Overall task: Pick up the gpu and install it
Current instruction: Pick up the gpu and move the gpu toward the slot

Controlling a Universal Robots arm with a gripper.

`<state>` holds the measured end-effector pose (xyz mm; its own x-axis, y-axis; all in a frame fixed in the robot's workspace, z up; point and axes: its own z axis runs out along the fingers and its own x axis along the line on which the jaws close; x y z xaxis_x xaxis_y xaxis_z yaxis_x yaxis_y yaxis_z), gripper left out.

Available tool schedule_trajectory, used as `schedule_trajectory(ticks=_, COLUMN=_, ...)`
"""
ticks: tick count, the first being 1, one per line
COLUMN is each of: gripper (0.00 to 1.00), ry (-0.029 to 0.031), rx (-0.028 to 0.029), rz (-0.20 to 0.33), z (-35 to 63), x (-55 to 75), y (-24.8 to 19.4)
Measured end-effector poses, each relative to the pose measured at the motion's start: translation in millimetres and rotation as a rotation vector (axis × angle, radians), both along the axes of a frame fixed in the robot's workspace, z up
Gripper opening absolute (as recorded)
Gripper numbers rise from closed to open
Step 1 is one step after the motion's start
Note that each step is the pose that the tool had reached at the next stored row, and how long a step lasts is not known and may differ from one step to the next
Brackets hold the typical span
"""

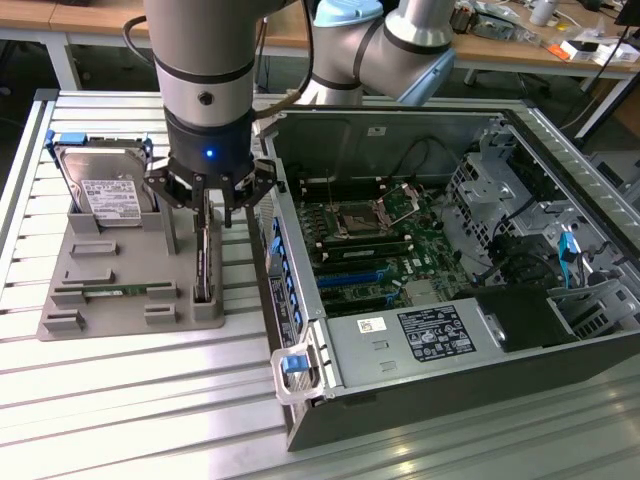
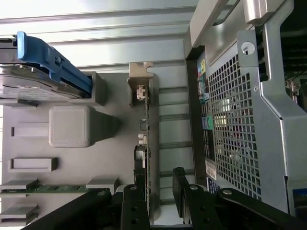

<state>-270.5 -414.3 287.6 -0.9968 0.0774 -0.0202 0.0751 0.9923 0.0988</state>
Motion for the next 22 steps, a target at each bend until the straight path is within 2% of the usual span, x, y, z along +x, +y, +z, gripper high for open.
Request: schedule_trajectory(ticks=22, gripper=0.36, ry=0.0, rx=0.0049, rz=0.0, z=-11.7, x=0.0, y=-3.1)
